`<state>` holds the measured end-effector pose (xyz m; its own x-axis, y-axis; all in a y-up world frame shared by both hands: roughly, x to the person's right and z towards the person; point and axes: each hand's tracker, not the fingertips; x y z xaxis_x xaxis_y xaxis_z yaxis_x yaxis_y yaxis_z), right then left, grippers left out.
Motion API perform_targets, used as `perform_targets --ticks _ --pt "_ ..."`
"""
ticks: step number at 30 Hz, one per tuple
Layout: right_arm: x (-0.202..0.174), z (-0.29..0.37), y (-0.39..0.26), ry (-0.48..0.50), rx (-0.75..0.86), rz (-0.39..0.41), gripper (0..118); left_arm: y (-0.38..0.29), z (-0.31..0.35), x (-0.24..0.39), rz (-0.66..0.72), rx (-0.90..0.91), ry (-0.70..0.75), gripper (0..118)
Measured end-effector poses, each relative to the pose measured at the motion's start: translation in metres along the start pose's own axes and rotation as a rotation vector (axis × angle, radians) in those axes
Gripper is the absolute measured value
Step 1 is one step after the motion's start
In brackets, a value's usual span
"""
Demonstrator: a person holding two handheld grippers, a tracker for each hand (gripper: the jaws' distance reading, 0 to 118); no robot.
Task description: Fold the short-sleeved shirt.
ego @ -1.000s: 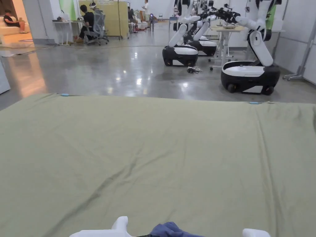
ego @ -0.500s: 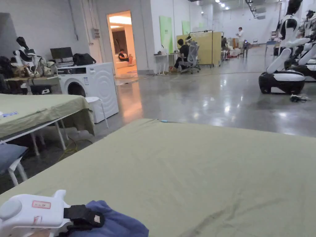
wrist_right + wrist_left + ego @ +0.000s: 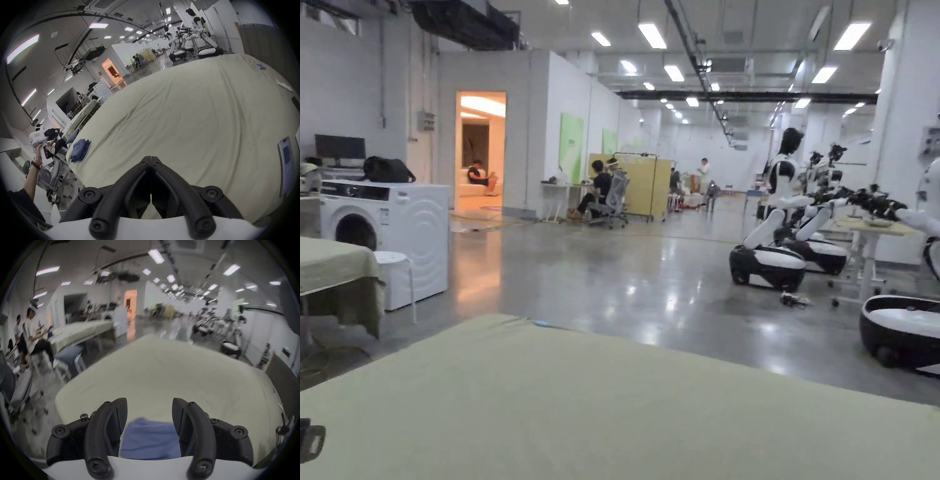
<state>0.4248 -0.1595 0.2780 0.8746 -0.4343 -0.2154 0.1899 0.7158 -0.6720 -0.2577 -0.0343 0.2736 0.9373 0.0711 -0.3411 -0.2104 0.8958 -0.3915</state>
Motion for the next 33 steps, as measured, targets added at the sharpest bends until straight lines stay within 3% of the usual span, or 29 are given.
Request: perform_targets --ticks 2,4,6,8,12,13,14,16,17,20,21,24,26,28,29,33 --pt "-0.007 0.010 0.009 -0.065 0.040 0.071 0 -0.002 0.032 0.033 -0.060 0.111 -0.089 58" --pt "-0.020 0.027 0.015 -0.178 0.147 0.241 0 -0.016 0.075 0.085 -0.116 0.230 -0.165 58" --pt "-0.029 0.038 0.018 -0.226 0.223 0.355 0 -0.029 0.098 0.122 -0.159 0.317 -0.193 58" --pt "-0.034 0.048 0.022 -0.229 0.290 0.399 0 -0.044 0.113 0.155 -0.169 0.350 -0.230 58" --pt "-0.038 0.056 0.025 -0.219 0.384 0.381 0 -0.078 0.124 0.229 -0.305 0.369 -0.185 52" --pt "-0.039 0.057 0.025 -0.221 0.395 0.383 0 -0.087 0.126 0.247 -0.319 0.353 -0.183 45" --pt "-0.039 0.057 0.025 -0.221 0.404 0.382 0 -0.093 0.129 0.259 -0.332 0.355 -0.209 30" --pt "-0.045 0.059 0.025 -0.217 0.420 0.375 0 -0.102 0.133 0.277 -0.323 0.375 -0.292 24" --pt "-0.045 0.058 0.023 -0.214 0.425 0.366 0 -0.108 0.134 0.285 -0.318 0.388 -0.289 11" --pt "-0.045 0.056 0.018 -0.223 0.422 0.352 0 -0.122 0.133 0.300 -0.348 0.390 -0.276 3" --pt "-0.047 0.057 0.014 -0.235 0.431 0.361 0 -0.124 0.137 0.304 -0.309 0.421 -0.211 3" --pt "-0.050 0.057 0.007 -0.261 0.432 0.363 0 -0.128 0.141 0.306 -0.316 0.400 -0.213 3" --pt "-0.051 0.055 0.003 -0.282 0.423 0.318 0 -0.130 0.144 0.307 -0.322 0.398 -0.204 3" --pt "-0.045 0.052 0.001 -0.262 0.427 0.304 0 -0.129 0.146 0.306 -0.260 0.393 -0.224 3" --pt "-0.047 0.051 0.002 -0.269 0.419 0.306 0 -0.128 0.147 0.305 -0.256 0.390 -0.269 3" --pt "-0.046 0.057 0.001 -0.290 0.417 0.323 0 -0.126 0.150 0.304 -0.287 0.400 -0.228 3"
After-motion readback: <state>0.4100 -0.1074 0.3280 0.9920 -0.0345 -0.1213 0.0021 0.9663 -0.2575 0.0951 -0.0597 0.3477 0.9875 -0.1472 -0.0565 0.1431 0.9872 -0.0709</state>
